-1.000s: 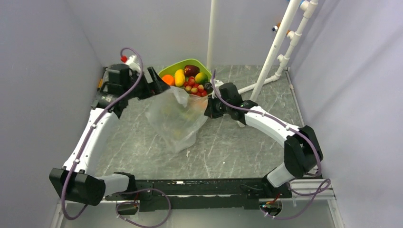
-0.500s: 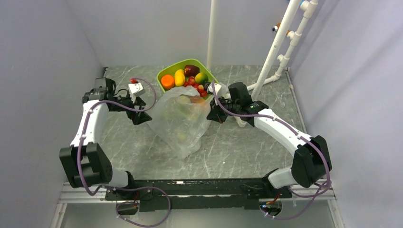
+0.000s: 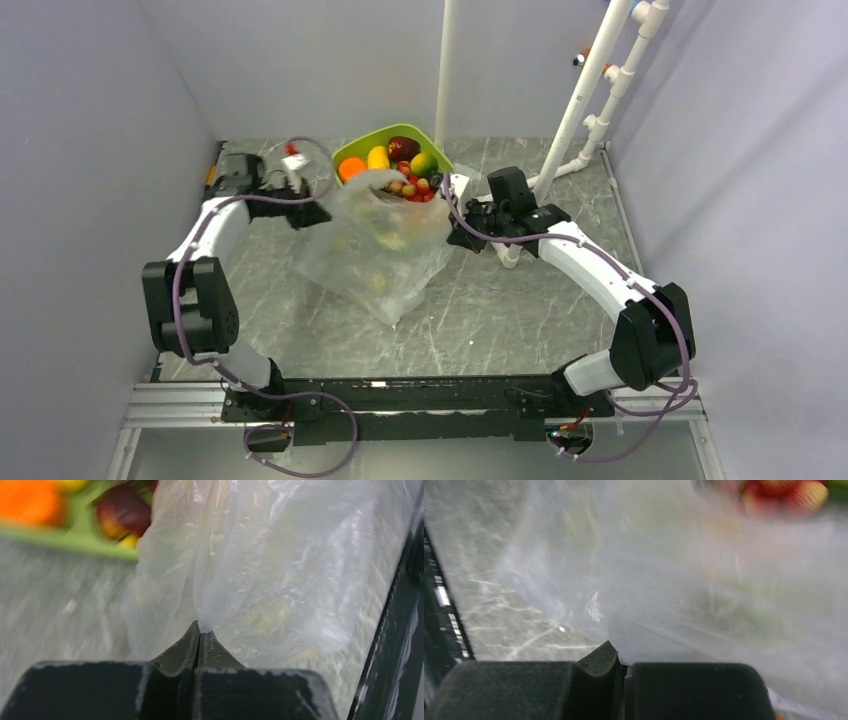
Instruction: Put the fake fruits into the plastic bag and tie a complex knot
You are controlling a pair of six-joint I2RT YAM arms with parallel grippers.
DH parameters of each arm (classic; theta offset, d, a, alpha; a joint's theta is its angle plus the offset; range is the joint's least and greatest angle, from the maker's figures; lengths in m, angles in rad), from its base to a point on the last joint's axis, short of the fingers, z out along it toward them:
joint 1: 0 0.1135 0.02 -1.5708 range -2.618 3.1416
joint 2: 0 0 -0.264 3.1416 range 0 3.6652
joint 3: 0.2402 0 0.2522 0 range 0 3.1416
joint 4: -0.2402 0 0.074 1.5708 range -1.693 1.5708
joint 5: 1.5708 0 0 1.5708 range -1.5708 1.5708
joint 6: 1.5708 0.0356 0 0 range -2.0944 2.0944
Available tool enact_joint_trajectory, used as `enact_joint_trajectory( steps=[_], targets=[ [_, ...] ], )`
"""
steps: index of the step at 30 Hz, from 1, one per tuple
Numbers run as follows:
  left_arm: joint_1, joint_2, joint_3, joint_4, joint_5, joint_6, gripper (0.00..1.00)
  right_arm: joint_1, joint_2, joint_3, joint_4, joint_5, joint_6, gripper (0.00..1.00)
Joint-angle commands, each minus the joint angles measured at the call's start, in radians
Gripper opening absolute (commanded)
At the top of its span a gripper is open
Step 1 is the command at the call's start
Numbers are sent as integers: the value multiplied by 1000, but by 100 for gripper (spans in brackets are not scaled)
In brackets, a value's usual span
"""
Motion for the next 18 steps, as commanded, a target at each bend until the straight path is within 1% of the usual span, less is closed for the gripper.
enact_joint_trajectory(
  steps=[1,3,6,10,11,12,13,15,16,17,18],
  targets=[
    [226,-151,-174,166,23,-426,0,-60,-25,7,-61,114,-86,0],
    [246,-254,-266,141,-50,-454,0,-64,-13,-5,-51,138,-102,0],
    [229,-355,-381,117,-63,-523,0,-62,46,16,-32,135,-90,0],
    [174,-417,-425,25,-72,-483,1,-61,83,58,-35,66,-96,0],
    [178,-431,-429,14,-73,-487,4,-60,75,56,-34,50,-112,0],
    [186,-442,-429,0,-58,-482,13,-59,63,47,-27,31,-128,0],
    [195,-451,-423,-17,-31,-463,26,-58,50,40,-23,12,-149,0],
    [217,-467,-375,-58,23,-370,64,-53,19,30,-18,-19,-185,0],
    [225,-480,-336,-87,70,-273,76,-49,1,23,-9,-32,-196,0],
    [227,-495,-284,-127,102,-149,84,-44,-15,19,-6,-47,-210,0],
    [227,-514,-232,-186,149,10,96,-37,-33,14,-1,-55,-221,0]
  ],
)
